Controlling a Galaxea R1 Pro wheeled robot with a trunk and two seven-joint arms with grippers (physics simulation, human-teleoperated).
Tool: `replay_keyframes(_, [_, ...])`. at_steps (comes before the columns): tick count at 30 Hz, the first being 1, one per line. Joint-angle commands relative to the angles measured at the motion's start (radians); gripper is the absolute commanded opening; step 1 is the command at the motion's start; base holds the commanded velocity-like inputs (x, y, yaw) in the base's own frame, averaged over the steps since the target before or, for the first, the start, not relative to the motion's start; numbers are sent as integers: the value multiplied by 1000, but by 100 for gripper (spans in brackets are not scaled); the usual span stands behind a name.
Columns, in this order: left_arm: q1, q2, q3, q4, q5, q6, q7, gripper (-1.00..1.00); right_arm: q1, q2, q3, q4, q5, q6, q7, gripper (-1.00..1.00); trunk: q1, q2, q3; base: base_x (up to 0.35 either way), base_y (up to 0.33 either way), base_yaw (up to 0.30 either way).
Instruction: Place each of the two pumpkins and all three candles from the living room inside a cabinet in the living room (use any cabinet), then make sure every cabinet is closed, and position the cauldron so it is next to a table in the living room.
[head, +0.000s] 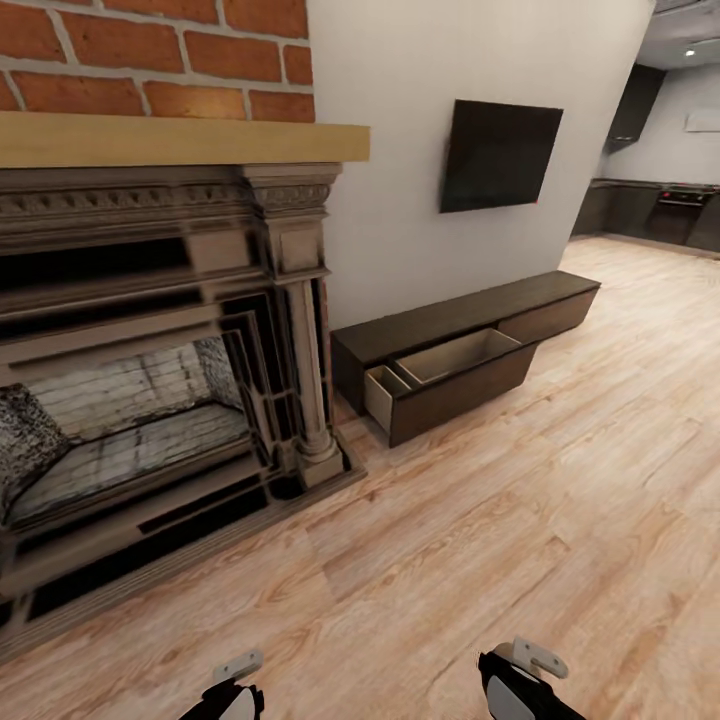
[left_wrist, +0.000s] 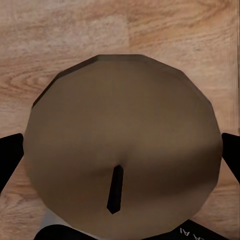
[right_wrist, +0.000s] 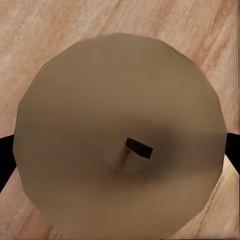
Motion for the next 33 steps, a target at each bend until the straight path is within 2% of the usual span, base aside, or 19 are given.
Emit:
replay_keyframes(1, [0,1,-9,-2,5,6,7,-100,-1,-1,8,-1,-13,-7,4,-100,0,0,-1,0,0,-279])
replay_keyframes(33, [0,-3,-9,-2,5,6,7,-100,-1,-1,8,0,-11,-10,4,-100,0,0,-1,0,0,-279])
